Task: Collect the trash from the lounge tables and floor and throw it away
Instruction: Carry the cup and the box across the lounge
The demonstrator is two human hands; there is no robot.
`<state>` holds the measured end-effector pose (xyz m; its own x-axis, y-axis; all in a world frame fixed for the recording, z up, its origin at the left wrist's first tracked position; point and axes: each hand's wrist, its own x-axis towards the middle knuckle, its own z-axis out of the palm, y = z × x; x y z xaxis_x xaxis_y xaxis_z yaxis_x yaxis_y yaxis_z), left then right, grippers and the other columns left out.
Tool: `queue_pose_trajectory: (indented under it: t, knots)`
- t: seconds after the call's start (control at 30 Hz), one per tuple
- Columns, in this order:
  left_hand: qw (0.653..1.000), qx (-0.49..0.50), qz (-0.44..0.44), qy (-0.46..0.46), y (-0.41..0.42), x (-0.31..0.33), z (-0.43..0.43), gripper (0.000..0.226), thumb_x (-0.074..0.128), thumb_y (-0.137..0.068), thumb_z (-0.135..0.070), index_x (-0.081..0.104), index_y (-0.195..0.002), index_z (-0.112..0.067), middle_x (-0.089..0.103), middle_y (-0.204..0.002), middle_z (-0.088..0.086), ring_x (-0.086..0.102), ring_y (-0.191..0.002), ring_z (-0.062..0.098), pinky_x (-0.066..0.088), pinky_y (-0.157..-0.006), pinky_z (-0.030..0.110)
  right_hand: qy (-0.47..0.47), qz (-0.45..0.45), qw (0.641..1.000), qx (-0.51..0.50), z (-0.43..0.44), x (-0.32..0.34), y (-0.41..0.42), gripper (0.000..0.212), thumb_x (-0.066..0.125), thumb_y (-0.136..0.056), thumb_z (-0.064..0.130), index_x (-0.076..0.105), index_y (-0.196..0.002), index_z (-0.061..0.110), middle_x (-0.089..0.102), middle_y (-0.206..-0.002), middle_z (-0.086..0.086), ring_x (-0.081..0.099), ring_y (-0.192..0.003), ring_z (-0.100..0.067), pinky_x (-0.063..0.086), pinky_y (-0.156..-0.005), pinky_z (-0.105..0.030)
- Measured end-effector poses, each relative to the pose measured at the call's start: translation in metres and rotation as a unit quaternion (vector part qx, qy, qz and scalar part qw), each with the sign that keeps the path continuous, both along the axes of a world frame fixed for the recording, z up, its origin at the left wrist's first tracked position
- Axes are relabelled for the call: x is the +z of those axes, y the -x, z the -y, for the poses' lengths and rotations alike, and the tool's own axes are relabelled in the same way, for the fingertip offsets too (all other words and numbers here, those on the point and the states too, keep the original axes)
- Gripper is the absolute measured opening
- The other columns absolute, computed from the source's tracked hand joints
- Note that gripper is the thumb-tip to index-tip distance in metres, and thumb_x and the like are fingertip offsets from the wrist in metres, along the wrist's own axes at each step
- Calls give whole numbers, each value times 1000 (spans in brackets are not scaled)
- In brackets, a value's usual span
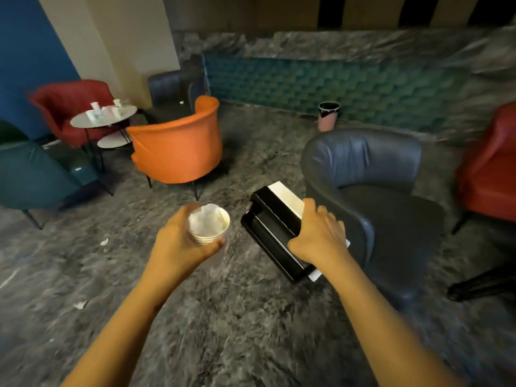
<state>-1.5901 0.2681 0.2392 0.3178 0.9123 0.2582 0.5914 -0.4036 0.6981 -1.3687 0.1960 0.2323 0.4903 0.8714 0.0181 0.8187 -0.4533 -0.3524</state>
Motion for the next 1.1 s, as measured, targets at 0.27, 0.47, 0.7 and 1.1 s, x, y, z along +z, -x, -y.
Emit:
queue_pose_trajectory:
  t: [0.27, 0.47, 0.7, 1.1]
  knots:
    - [999, -26, 9, 17, -92, -8, -218, 59, 81, -64, -37, 50, -113, -31, 57, -98, -14, 55, -85, 10, 42, -65, 20, -21, -15, 999, -40, -203, -9, -104, 76, 67, -69, 23, 25, -132, 16, 43, -126, -11, 40, -119, -31, 32, -96, -41]
    - [999, -44, 10, 11, -182, -32, -421, 63, 83, -62, -25, 53, -116, -21, 54, -93, -10, 52, -83, 13, 34, -61, 7, 5, -19, 998, -68, -392, -33, -193, 75, 65, -71, 20, 22, -133, 15, 42, -126, -11, 41, -119, -32, 31, -99, -43]
    - [993, -117, 3, 9, -313, -5, -652, 70, 85, -60, -18, 52, -122, -11, 57, -108, -4, 55, -97, 17, 32, -71, 10, 4, -53, 989, -141, -581, -14, -306, 61, 62, -73, 21, 27, -123, 13, 42, -125, -13, 41, -118, -35, 32, -98, -45]
    - [980, -192, 8, 39, -607, -35, -979, 75, 85, -60, -23, 49, -126, -18, 59, -117, -2, 54, -103, 12, 41, -83, 22, -10, -36, 975, -218, -892, -47, -559, 63, 62, -72, 26, 28, -123, 13, 45, -124, -11, 42, -118, -34, 33, -95, -43]
